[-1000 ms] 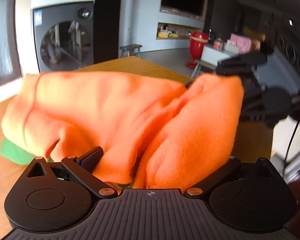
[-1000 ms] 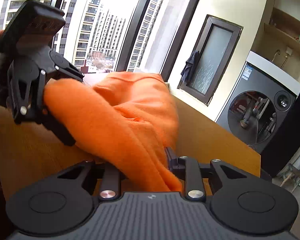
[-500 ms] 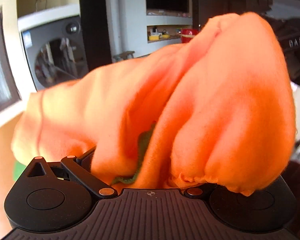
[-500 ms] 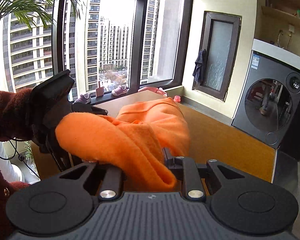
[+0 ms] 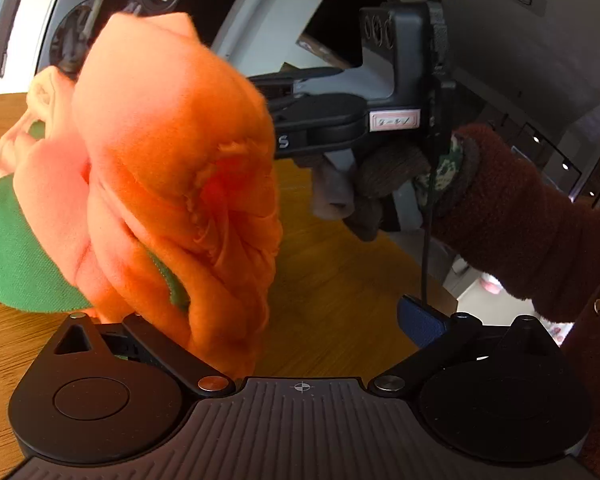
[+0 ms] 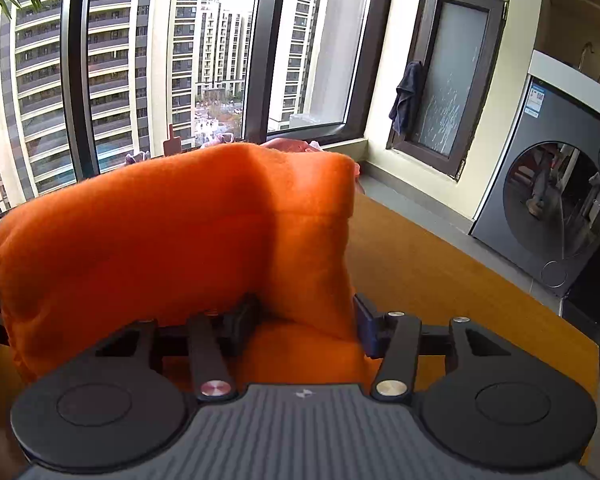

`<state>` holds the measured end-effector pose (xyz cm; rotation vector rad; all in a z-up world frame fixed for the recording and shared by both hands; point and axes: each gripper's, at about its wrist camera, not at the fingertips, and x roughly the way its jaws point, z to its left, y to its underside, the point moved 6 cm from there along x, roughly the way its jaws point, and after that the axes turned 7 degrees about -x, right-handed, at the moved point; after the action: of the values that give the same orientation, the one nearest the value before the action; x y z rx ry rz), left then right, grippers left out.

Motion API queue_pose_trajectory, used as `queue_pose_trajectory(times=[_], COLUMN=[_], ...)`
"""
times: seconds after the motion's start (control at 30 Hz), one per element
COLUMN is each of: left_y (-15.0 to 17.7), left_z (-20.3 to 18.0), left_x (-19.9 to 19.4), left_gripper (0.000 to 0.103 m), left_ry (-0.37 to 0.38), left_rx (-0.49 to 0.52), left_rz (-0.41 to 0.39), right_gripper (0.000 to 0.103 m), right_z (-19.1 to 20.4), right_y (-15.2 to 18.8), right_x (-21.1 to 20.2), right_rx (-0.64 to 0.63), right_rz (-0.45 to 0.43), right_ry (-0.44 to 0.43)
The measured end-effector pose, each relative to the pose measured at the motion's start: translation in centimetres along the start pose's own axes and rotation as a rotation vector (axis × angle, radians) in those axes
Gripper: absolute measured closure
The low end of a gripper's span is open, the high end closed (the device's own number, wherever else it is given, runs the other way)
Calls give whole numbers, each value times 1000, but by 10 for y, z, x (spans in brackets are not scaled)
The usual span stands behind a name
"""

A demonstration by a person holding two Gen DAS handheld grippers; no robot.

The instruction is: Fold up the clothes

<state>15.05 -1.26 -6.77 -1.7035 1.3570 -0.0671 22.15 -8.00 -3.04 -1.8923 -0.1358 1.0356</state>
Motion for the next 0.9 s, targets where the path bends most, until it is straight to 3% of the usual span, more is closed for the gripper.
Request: queue_pose_trajectory(times=[0.1,0.23,0.37,0.43,0.53,0.63,0.73,0.83,0.9], left_y=[-8,-31,-52,-59,-64,-65,-66,-70,-68], left_z=[7,11,25,36,43,34,27,29,29], left_x=[-16,-43,-56,-57,-58,-48,-48,-40,-38], left_gripper=[0,0,0,1,5,15,17,20,19], left_ry=[-29,-76,-270,-357,-375,-385,-455,-602,-647], left_rx=[-69,-104,-79,-92,-107,-73,-5,75,104], left_rz=[-53,-191,-279,-283,-269,-238,-217,-184,-161], right_gripper=[39,37,30,29,28,28,35,35,32], right_z=[-5,-19,-31,-36,-41,-42,-40,-35,-37], right_y=[6,15,15,14,1,-11,-5,20,26], right_x=[-3,-20,-42,-54,-68,-63,-32,9,13], right_rx=[77,159,239,272,309,303,248,226,275], right_rz=[-17,-43,-103,-140,-223,-235,-121,10,-4], right_ry=[-21,-41,-56,-61,-79,-52,35,75,69])
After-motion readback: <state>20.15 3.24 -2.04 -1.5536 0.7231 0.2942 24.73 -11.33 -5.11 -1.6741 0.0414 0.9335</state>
